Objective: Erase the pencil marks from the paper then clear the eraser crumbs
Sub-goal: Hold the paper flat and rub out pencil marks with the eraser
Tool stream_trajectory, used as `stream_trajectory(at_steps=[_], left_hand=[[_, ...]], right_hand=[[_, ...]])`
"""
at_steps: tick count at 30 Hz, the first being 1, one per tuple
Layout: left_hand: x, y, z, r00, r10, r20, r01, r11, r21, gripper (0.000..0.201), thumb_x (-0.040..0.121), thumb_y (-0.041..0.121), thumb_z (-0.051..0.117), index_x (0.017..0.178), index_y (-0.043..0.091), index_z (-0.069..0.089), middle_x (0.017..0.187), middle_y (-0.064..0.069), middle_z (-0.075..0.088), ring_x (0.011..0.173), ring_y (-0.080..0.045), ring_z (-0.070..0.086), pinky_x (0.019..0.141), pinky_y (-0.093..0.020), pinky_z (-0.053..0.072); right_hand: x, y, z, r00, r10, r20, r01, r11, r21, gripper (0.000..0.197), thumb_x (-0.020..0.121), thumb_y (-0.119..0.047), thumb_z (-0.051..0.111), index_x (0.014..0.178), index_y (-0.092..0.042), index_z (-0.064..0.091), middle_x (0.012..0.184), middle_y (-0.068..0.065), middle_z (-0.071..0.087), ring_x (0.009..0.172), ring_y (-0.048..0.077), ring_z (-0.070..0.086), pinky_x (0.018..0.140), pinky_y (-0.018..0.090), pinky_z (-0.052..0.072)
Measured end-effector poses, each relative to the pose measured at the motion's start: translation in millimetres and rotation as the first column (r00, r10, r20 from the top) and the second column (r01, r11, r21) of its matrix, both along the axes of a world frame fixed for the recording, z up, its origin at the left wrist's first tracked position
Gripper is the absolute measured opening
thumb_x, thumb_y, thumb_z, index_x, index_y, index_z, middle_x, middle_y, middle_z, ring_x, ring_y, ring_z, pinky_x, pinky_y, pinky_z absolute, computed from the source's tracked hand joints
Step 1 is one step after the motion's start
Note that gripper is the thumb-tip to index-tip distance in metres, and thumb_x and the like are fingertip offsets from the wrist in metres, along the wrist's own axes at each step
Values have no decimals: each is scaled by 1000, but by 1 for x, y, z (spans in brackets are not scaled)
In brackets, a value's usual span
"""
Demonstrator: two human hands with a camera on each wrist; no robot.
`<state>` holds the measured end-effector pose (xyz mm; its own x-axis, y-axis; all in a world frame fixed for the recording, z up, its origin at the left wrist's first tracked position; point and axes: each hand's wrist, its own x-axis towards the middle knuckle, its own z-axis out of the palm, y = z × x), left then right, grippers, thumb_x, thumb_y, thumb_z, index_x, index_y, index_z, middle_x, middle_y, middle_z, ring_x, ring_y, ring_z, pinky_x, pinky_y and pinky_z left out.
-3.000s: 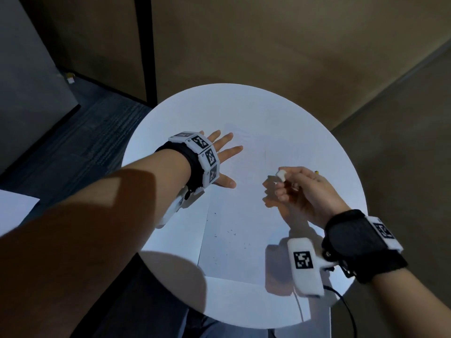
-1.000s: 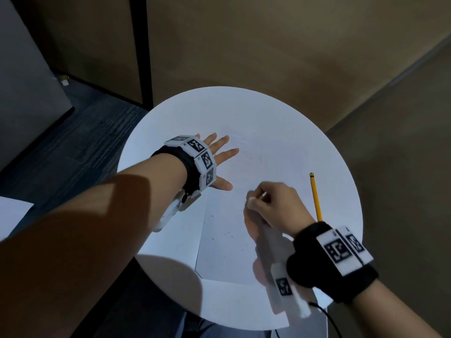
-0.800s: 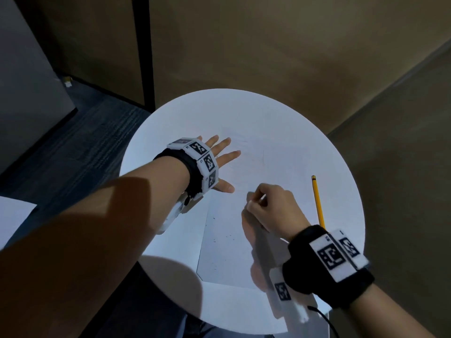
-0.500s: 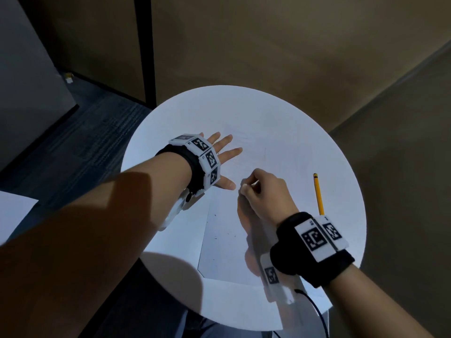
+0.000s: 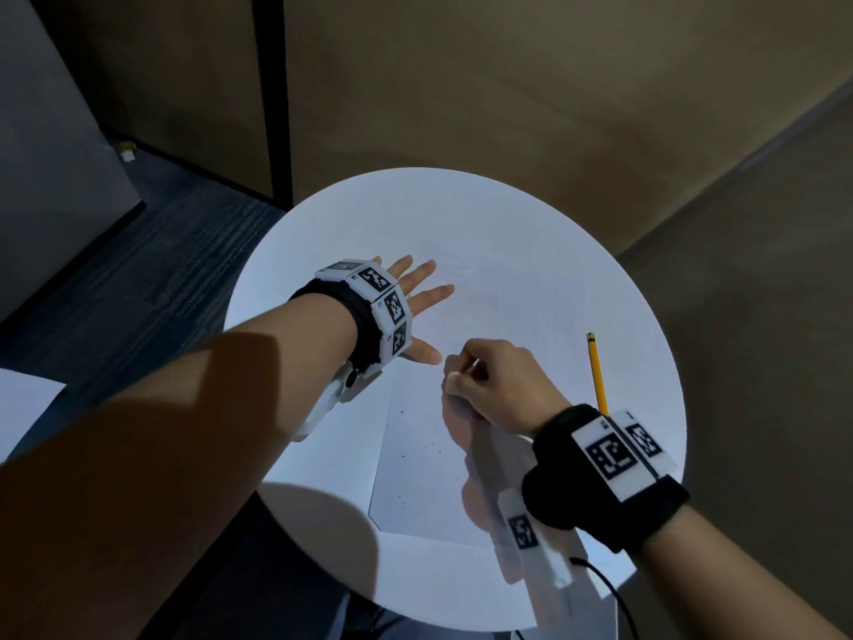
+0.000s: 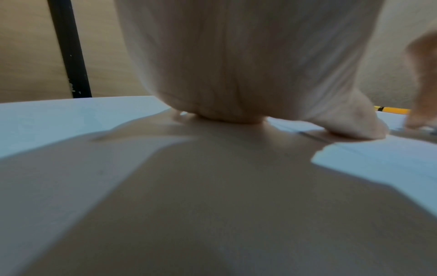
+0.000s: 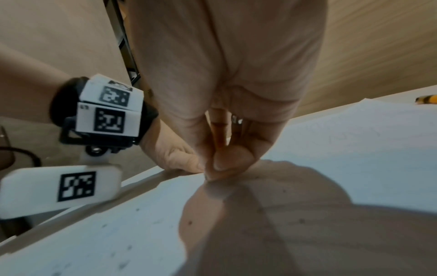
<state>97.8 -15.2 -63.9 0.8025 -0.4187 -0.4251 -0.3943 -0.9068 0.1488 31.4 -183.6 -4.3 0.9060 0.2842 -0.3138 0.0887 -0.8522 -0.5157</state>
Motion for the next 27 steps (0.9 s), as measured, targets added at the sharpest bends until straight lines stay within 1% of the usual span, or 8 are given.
stream_trajectory(at_steps=[4, 8, 10, 12, 14, 20, 24, 27], left_hand=[[0, -1, 2, 1000, -4, 9, 4, 1000, 10, 93, 75, 82, 30, 145, 43, -17, 154, 6, -27, 144, -21, -21, 114, -48, -11], [-1, 0, 2, 1000, -5, -3, 5, 1000, 7, 93, 76, 82, 32, 146, 43, -16, 154, 6, -27, 144, -21, -21, 114, -48, -11], [-1, -1, 1, 1000, -2, 0, 2, 1000, 3, 93, 76, 81, 32, 146, 43, -15, 155, 6, -26, 144, -21, -21, 114, -48, -11], [0, -1, 1, 1000, -2, 12, 2, 1000, 8, 93, 76, 82, 31, 146, 42, -15, 155, 6, -26, 144, -21, -20, 114, -48, -10], [-1, -1, 3, 1000, -3, 13, 2, 1000, 15, 93, 76, 82, 30, 146, 42, -15, 155, 5, -26, 144, -22, -20, 114, -48, -10], [-2, 0, 3, 1000, 1, 0, -1, 1000, 5, 93, 75, 82, 30, 146, 43, -15, 155, 6, -26, 144, -21, -21, 114, -48, -11], [-2, -2, 4, 1000, -2, 10, 2, 1000, 17, 92, 77, 81, 30, 146, 42, -17, 155, 5, -27, 144, -21, -21, 114, -48, -10], [-2, -1, 4, 1000, 0, 1, 0, 1000, 21, 93, 76, 82, 31, 145, 43, -16, 155, 6, -27, 144, -21, -21, 114, -48, -11]], right_hand=[[2, 7, -8, 988, -109, 105, 106, 994, 39, 10, 89, -14, 55, 87, -7, 61, 70, -6, 56, 70, 12, 51, 53, 17, 33], [-8, 4, -2, 1000, 14, -1, -14, 1000, 0, 18, 88, -13, 53, 71, -18, 51, 64, -11, 52, 66, 10, 50, 53, 4, 36], [0, 5, 1, 1000, 19, -6, -19, 1000, -13, 16, 87, -14, 56, 72, -16, 53, 66, -10, 53, 67, 11, 51, 52, 4, 36], [8, 8, -2, 997, -53, 47, 52, 999, 13, 8, 88, -14, 56, 81, -11, 59, 73, -3, 59, 73, 15, 54, 52, 10, 35], [3, 12, -7, 992, -94, 86, 94, 996, 12, 10, 89, -14, 53, 88, -7, 61, 80, 3, 62, 79, 18, 56, 56, 22, 35], [-7, 5, 0, 999, 15, -34, -15, 1000, -9, 24, 87, -12, 54, 66, -22, 50, 64, -9, 54, 59, 1, 49, 51, 3, 37], [4, 7, -7, 990, -115, 81, 112, 993, 38, 9, 88, -15, 56, 84, -9, 62, 70, -4, 57, 62, 5, 50, 52, 3, 37], [-9, 6, -11, 995, -65, 77, 63, 998, 26, 10, 88, -13, 53, 80, -12, 58, 70, -3, 59, 63, 8, 52, 53, 3, 36]])
